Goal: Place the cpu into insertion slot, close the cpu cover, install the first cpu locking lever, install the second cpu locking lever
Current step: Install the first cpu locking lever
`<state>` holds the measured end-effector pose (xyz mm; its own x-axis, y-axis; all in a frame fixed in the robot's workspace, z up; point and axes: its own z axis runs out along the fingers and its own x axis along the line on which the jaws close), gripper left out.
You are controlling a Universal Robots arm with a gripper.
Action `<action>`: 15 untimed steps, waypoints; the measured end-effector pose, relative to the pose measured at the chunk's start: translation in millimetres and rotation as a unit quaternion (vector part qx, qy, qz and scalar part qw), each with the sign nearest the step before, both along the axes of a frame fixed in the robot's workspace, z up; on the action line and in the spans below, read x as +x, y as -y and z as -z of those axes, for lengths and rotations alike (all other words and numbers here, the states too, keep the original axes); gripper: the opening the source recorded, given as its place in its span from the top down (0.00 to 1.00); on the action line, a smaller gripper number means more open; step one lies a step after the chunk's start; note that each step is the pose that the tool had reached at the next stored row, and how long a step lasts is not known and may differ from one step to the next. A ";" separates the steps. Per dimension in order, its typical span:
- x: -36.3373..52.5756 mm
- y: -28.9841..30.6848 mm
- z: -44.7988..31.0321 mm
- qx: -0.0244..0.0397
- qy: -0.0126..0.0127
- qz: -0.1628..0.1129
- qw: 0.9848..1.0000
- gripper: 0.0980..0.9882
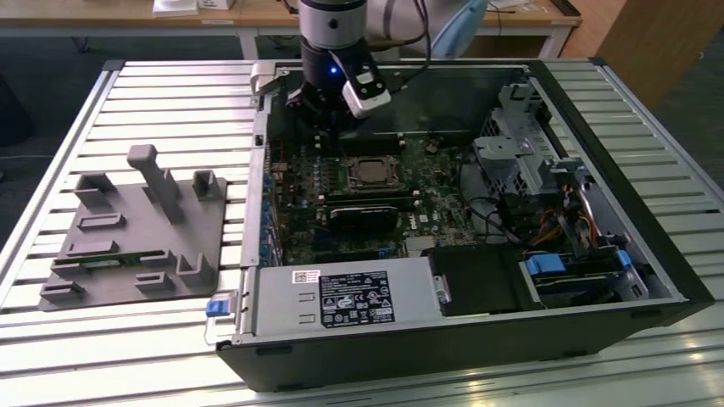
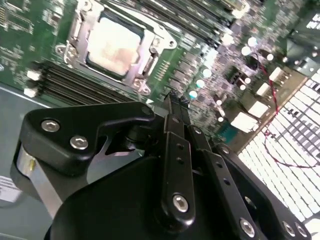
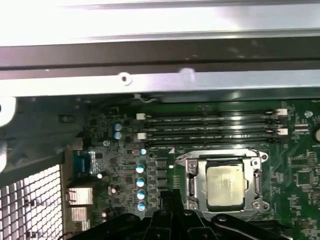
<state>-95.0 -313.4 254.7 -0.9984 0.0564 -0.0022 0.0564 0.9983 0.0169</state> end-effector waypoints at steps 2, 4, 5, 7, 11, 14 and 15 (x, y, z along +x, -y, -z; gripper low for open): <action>-2.3 -1.6 0.0 0.000 0.000 0.000 1.000 0.99; -4.3 -4.3 0.1 0.000 0.000 0.000 1.000 0.99; -4.8 -6.1 0.2 0.000 0.000 0.000 1.000 0.99; -6.0 -10.4 0.3 0.000 0.000 0.000 1.000 0.99; -6.9 -17.5 0.5 0.000 0.000 0.000 1.000 0.99; -7.0 -20.9 0.5 0.000 0.000 0.000 1.000 0.99; -6.9 -22.0 0.5 0.000 0.000 0.000 1.000 0.99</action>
<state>-101.9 -291.4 254.2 -0.9984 0.0563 -0.0021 0.0563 0.9983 0.0168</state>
